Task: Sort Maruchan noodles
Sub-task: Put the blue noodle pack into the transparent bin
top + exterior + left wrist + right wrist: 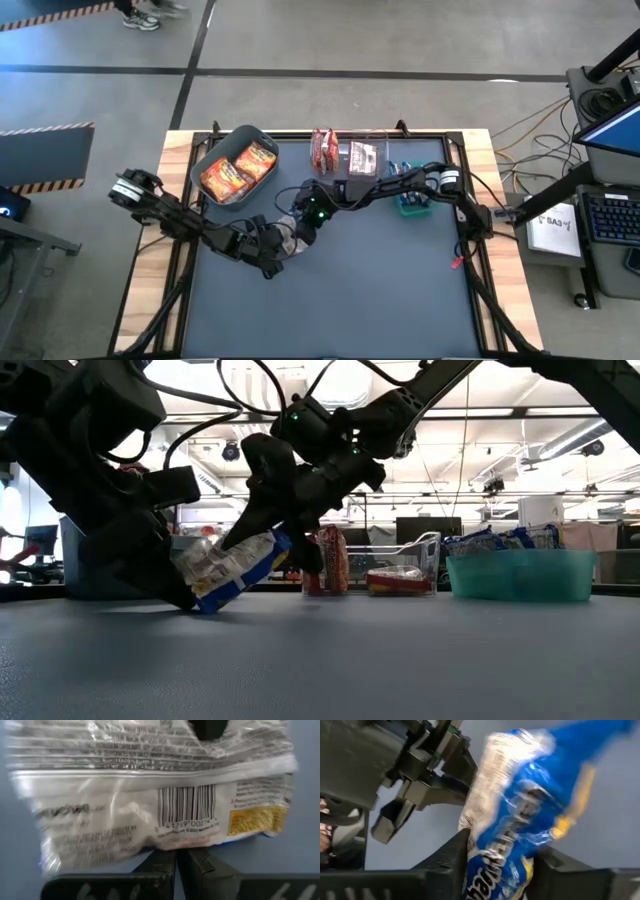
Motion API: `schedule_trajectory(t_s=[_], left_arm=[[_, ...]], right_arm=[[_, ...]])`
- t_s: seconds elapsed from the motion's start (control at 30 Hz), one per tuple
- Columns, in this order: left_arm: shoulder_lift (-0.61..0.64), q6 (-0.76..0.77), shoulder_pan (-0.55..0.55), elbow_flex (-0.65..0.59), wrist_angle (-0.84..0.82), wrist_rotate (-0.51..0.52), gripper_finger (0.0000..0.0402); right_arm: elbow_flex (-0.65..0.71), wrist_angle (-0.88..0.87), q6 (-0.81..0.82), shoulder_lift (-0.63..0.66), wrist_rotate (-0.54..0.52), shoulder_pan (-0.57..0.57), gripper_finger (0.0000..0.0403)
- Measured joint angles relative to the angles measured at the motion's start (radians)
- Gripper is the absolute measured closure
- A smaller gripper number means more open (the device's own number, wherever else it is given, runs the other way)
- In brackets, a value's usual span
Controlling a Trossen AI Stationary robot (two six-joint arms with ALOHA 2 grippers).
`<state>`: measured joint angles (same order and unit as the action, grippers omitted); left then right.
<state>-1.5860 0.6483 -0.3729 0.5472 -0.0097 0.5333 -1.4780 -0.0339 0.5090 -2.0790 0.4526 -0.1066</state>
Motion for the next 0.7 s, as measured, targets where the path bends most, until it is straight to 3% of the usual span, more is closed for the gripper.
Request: schedule_trajectory(t_s=[0.17,0.37,0.7], left_arm=[[0.002,-0.016,0.000,0.012,-0.009,0.003,0.0401],[0.048,-0.053,0.000,0.037,-0.074,0.041,0.0401],[0.263,-0.201,-0.002,0.046,-0.133,0.184,0.0401]], right_arm=[[0.000,-0.017,0.004,0.013,-0.004,0.000,0.0310],[0.002,-0.144,-0.041,0.089,-0.046,-0.002,0.0322],[0.002,-0.485,-0.128,0.291,-0.302,-0.003,0.0323]])
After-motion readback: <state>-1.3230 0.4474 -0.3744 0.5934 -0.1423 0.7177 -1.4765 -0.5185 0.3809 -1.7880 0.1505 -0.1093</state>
